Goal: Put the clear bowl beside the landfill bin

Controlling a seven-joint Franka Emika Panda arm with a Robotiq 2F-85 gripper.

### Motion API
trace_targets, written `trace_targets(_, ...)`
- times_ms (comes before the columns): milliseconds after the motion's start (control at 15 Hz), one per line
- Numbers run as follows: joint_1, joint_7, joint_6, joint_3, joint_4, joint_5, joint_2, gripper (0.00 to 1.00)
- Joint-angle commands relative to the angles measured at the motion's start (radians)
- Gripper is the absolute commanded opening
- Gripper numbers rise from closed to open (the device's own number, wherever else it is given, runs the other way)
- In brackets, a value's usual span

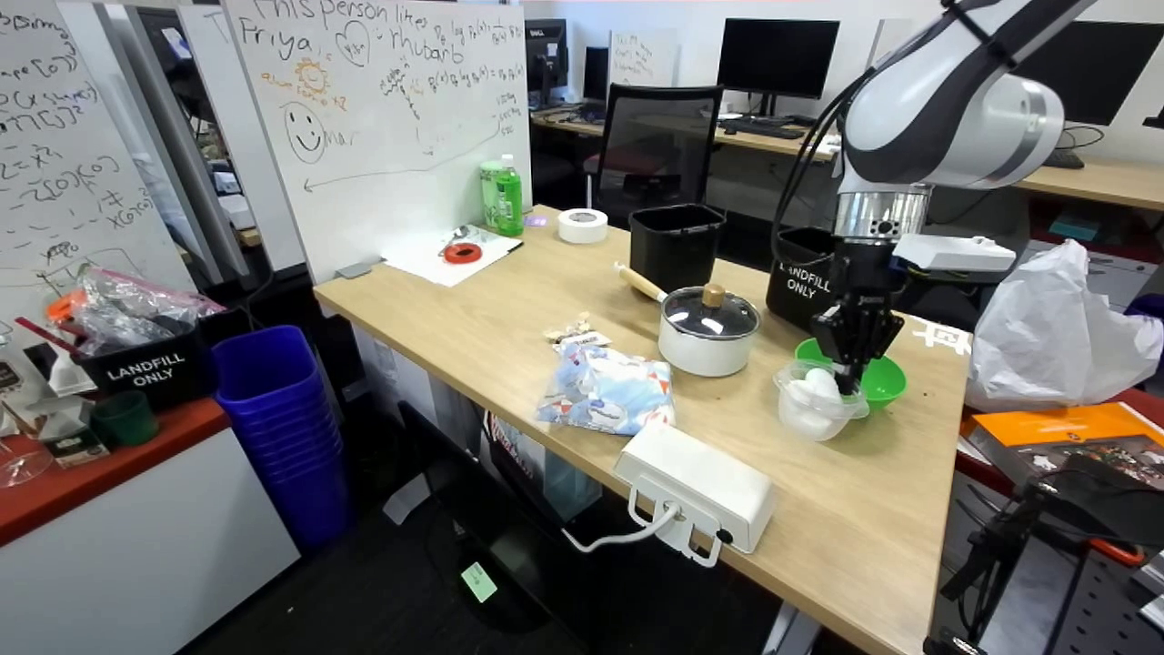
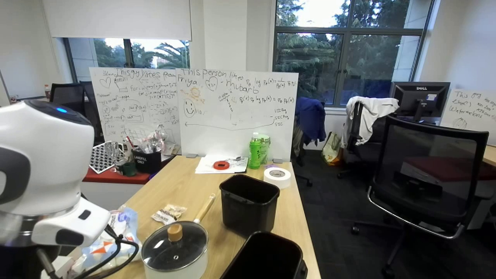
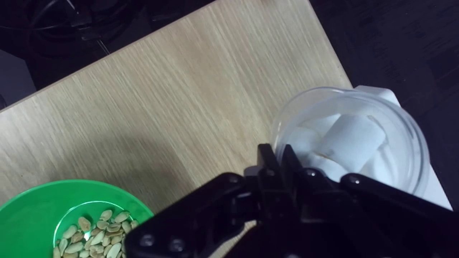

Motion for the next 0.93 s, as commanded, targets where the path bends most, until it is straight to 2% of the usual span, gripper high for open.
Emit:
trace_targets(0, -0.030, 0.065, -0.056, -0.040, 0.067, 0.078, 0.008, 0.02)
trace_targets(333, -0.094, 0.173, -0.050, -0.133, 0.158, 0.141, 0.013, 0.02)
trace_targets(533, -0.123, 0.252, -0.026, -0.173, 0.152, 0.184, -0.016, 0.02)
trace_targets(667, -0.133, 0.293, -0.009, -0.188, 0.127, 0.228, -0.042, 0.02)
trace_targets(733, -0.128, 0.254, -0.026, -0.188, 0.157, 0.183, -0.011, 0.07)
trace_targets(867, -0.132, 0.278, -0.026, -0.193, 0.150, 0.202, -0.022, 0.07)
